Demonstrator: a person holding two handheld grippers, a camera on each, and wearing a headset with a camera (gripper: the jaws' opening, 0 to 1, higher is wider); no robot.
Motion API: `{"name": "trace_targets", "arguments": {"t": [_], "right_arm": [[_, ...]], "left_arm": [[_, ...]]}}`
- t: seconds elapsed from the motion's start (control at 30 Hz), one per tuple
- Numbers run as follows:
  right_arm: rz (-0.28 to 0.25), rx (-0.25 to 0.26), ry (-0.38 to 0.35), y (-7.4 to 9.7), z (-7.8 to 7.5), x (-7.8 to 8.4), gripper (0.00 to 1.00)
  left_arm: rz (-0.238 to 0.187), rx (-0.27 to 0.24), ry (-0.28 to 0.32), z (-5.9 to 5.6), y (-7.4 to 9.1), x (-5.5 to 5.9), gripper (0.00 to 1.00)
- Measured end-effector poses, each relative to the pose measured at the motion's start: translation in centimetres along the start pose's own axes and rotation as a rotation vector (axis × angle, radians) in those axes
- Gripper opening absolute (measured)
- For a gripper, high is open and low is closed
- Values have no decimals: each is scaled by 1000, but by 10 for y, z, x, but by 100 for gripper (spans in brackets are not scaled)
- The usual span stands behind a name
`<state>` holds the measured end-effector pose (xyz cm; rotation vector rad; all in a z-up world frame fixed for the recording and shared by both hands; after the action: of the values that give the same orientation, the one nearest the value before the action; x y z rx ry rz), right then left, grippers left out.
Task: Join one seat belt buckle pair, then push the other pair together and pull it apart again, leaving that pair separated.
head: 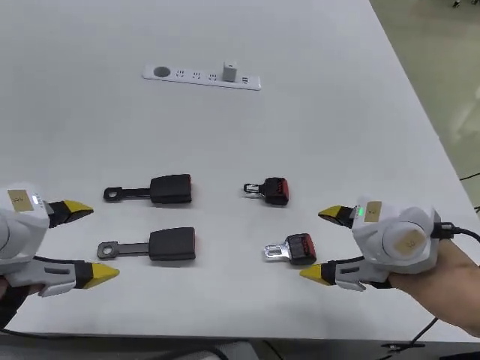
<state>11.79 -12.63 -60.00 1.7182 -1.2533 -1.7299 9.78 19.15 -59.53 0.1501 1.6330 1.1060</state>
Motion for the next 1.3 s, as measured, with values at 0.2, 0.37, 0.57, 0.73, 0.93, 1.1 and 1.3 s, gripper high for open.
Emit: {"name": "trace_targets", "arguments": {"t": [0.2,0.37,0.57,0.73,0.93,1.1,1.3], "right_arm": [[26,-44,53,-7,1,6,51],[52,-60,80,-11,-1,11,52],[70,-71,106,-17,-7,15,50],[94,-107,135,-23,-7,19,48],[122,-146,129,-28,-11,23,44],[132,-186,162,-36,-12,23,44],[149,-247,176,-42,-12,21,42]], "left_arm": [[30,27,-37,-5,-12,-5,60],[57,66,-85,-9,-23,-5,58],[103,105,-136,-11,-38,-4,57],[145,140,-189,-14,-49,-4,53],[154,170,-209,-13,-60,-11,52],[178,205,-212,-9,-71,-8,48],[178,219,-217,-9,-79,-14,47]]}}
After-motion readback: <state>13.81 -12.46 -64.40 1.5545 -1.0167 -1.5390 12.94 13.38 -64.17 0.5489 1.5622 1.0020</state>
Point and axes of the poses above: the centre of the closed fingertips' face, and the gripper's own axes: y roughly backward along the fingers, z roughly to its left, x roughly out of its underside, the point moved 3 cm from there along y, roughly backward along the fingers
